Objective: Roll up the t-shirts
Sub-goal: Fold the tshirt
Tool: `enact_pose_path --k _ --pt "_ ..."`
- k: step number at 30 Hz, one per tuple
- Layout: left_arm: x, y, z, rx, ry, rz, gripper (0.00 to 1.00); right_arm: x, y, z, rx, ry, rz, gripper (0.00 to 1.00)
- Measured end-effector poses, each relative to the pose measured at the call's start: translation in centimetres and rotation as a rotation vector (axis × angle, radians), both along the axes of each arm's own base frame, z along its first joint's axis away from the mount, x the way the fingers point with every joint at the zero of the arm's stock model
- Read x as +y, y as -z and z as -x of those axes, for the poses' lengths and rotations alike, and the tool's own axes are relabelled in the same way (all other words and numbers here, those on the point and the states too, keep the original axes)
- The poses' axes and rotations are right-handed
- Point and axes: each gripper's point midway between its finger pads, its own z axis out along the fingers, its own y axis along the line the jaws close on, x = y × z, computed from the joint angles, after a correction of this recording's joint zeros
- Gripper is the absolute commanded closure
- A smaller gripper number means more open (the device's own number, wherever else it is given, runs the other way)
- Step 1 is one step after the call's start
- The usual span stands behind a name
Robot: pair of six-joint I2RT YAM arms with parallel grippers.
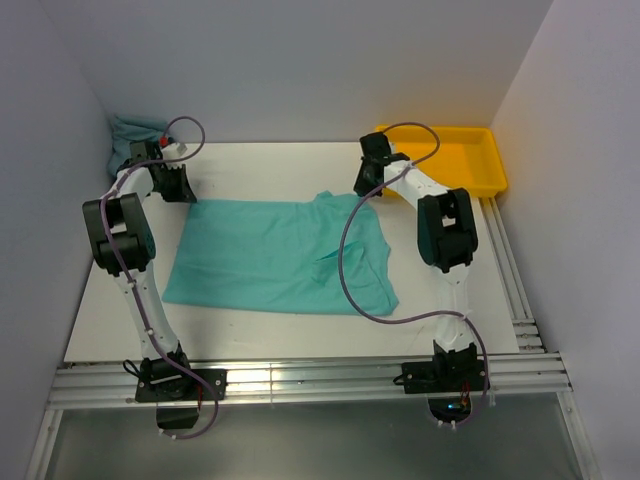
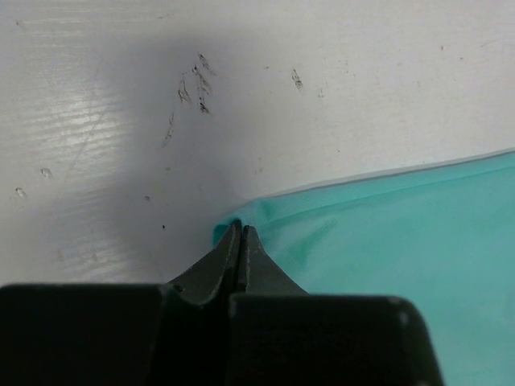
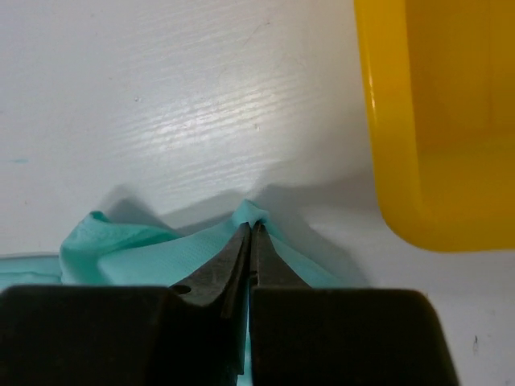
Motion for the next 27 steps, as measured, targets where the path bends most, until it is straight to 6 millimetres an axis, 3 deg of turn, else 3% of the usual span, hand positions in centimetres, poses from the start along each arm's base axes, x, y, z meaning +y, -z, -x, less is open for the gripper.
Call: enact_pose_path --k 8,13,22,27 --pt "-0.4 -2.0 0.9 -0.023 0.012 0.005 1.0 -0.6 -5.1 1.3 -0.089 0.008 -0.017 1.0" --pt "-0.7 -3.9 1.6 -0.061 0.036 -0.004 1.0 -0.8 -7.1 2.7 -0.127 0.014 -0.02 1.0" --pt "-0.6 -5.6 4.9 -0.064 0.093 -0.013 1.0 -1.3 -5.3 7.2 -0.063 0.018 0.025 1.0" --pt "0.0 -6.6 7.4 -0.062 0.119 -0.024 1.0 -1.1 -5.7 9.5 -0.063 0.019 0.034 1.0"
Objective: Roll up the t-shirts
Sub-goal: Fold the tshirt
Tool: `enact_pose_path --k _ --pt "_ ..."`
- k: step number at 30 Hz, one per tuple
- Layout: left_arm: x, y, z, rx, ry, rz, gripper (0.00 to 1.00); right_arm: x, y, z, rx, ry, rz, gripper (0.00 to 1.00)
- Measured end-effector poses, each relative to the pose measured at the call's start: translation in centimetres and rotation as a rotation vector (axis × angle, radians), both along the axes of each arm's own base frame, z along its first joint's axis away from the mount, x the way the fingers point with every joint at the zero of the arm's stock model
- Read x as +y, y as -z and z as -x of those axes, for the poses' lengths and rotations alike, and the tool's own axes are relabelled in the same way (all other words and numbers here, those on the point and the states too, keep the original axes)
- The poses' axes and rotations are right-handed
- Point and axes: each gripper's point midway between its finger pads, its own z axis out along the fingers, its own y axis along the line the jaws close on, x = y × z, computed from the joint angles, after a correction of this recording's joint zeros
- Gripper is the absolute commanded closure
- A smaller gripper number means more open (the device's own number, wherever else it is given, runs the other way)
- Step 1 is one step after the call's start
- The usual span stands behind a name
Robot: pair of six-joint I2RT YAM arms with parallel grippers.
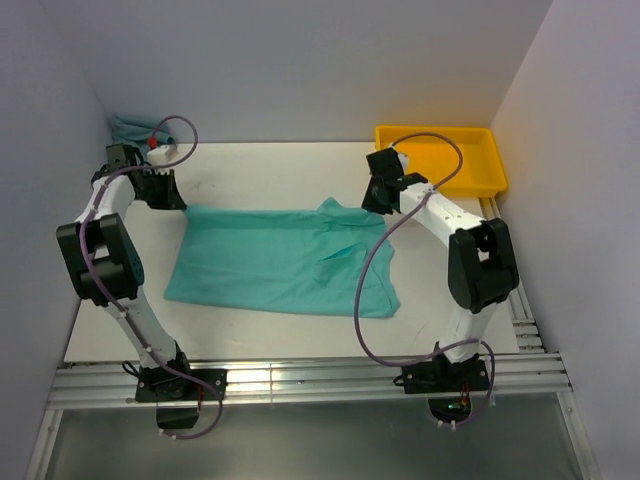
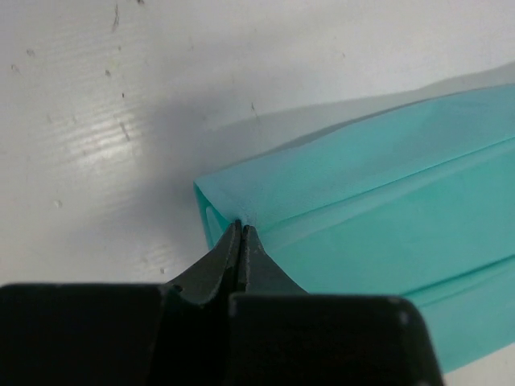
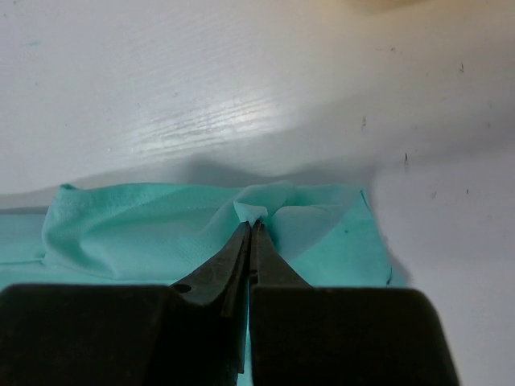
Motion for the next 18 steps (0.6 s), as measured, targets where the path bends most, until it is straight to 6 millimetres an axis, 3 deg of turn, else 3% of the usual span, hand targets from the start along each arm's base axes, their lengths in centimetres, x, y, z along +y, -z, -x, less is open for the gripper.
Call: enact_pose_path --k 8,18 --pt "0.3 -1.1 3.2 -0.002 0.05 -0.034 1.0 0.9 -1.7 2.8 -0.041 0.004 0.002 1.0" --pt "0.5 0.6 6.4 0.049 0.097 -0.055 1.0 1.1 0.3 7.5 0.003 0.017 0.01 1.0"
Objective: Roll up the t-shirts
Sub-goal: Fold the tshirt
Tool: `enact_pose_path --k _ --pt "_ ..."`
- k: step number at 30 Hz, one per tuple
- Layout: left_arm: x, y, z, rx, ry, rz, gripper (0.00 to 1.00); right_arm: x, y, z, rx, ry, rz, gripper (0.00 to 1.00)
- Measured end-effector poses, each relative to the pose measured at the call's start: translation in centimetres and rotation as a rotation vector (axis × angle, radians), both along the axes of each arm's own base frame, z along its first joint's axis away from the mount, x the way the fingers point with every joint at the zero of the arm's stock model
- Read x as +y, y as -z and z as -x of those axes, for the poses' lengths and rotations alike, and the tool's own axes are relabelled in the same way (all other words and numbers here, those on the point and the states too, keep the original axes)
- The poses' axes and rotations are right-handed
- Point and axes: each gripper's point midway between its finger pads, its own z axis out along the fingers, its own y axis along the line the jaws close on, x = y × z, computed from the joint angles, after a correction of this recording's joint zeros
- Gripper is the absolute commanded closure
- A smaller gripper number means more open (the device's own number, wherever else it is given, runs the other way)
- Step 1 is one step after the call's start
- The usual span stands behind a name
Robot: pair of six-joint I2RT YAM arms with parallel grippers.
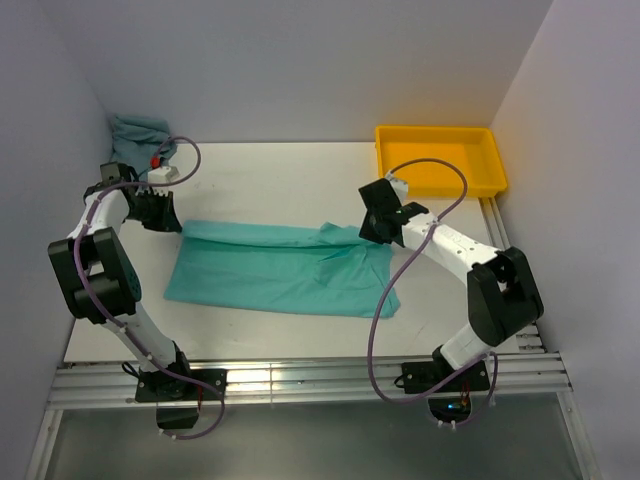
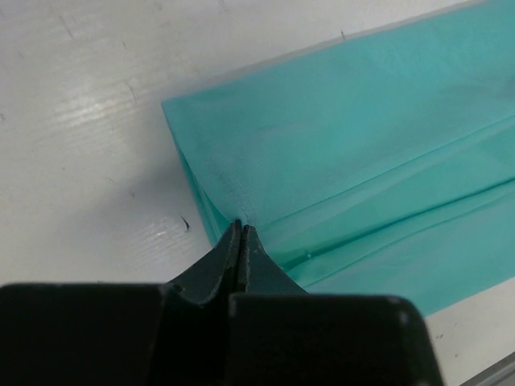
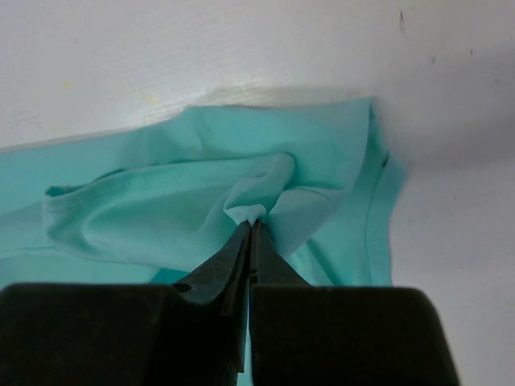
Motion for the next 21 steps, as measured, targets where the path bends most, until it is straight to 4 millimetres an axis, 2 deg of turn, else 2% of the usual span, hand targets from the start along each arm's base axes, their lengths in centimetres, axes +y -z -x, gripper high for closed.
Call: enact_pose_path --k 3,10,17,20,21 --pt "0.3 0.7 0.8 0.021 0.002 0.0 1.0 -0.3 0.6 1.3 0.015 0.008 -0.003 1.0" --pt "1.2 1.2 1.6 0.039 -0.006 -0.001 1.0 -0.9 1.3 2.5 0.025 0.03 -0.011 1.0" --pt "0.9 2.5 2.9 0.078 0.005 0.008 1.0 -1.2 3.3 3.7 0.062 0.042 -0.01 1.0" --pt "0.8 3.0 3.0 0.091 0.006 0.013 1.0 -1.1 4.0 3.6 0.073 0.047 -0.005 0.91" --pt "0.9 3.3 3.0 0.096 0.007 0.014 1.0 -1.1 4.4 3.6 0.082 0.049 -0.001 0.77"
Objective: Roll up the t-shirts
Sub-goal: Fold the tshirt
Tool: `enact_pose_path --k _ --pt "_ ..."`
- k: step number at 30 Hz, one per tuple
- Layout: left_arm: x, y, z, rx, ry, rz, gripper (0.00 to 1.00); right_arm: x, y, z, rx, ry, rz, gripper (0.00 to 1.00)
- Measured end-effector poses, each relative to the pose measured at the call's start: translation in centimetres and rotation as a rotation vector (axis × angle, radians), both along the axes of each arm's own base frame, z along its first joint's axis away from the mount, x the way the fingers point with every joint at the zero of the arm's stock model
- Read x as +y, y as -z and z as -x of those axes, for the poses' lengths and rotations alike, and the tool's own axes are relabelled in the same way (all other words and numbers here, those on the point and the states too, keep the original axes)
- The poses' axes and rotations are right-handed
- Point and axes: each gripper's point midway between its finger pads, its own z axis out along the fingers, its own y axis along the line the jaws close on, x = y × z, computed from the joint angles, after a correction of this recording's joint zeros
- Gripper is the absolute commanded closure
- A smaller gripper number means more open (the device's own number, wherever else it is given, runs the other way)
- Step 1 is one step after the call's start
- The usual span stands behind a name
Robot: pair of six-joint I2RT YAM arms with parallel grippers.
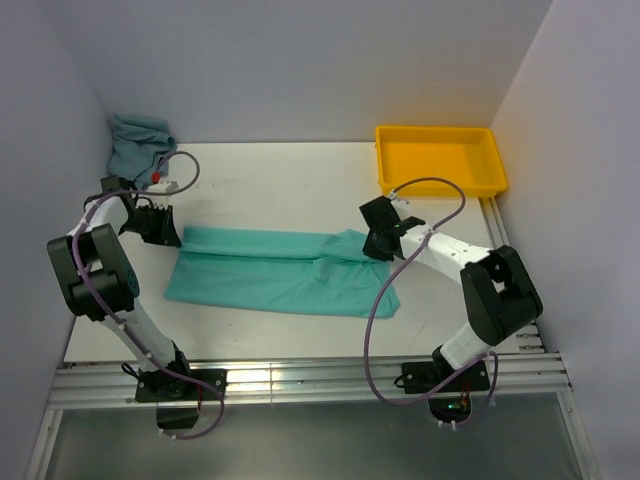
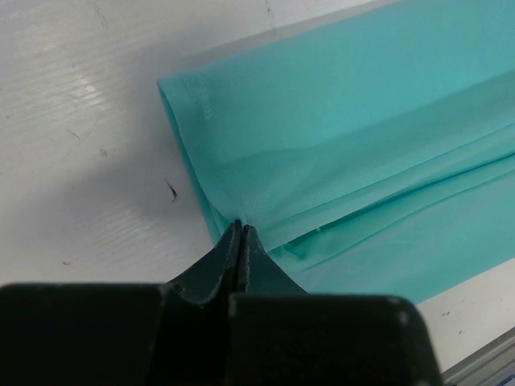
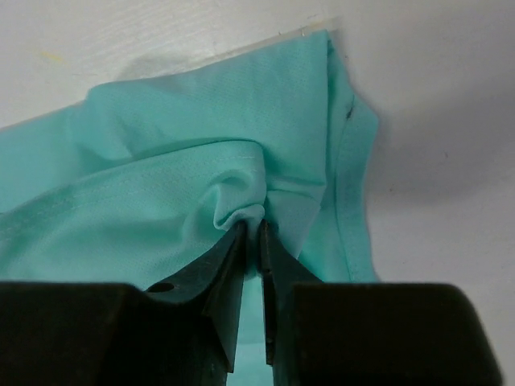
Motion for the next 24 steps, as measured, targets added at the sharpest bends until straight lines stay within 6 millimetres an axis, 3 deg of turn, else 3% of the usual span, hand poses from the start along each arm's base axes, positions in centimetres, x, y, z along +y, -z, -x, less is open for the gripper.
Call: enact_pose_path --k 2,5,7,10,12,14,18,20,24 --pt "0.0 0.5 0.2 0.015 0.0 0.005 1.0 0.0 0.7 0.1 0.019 0.005 0.007 0.56" --pt "-0.1 1.1 0.3 0.033 -0.001 0.01 1.0 0.0 1.1 0.3 0.03 0.005 0.016 0.45" --pt "-0.1 1.3 0.4 0.039 -0.001 0.013 1.0 0.0 0.7 0.4 0.021 0.009 0.019 0.44" --pt "-0.1 1.5 0.4 0.046 -0.002 0.017 1.0 0.5 -0.3 0.8 -0.001 0.0 0.021 0.47" --pt "-0.2 1.5 0.5 0.049 -0.004 0.02 1.0 1.2 -1.5 1.1 -0.027 -0.013 0.014 0.56" --pt "-0.2 1.4 0.4 0.05 -0.005 0.021 1.0 2.5 -3.0 1.2 -0.064 -0.038 -0.007 0.65" --pt "-0.1 0.7 -0.1 0.042 -0.016 0.027 1.0 5.9 -4.7 1.6 -0.108 -0.103 -0.048 0.74" --pt "0.0 0.2 -0.6 0.029 -0.021 0.028 1.0 7.3 -4.4 2.1 -0.105 -0.137 -0.06 0.75" --pt "0.1 -0.9 -1.5 0.009 -0.037 0.029 1.0 9.3 -1.9 2.9 -0.048 -0.191 -0.044 0.76"
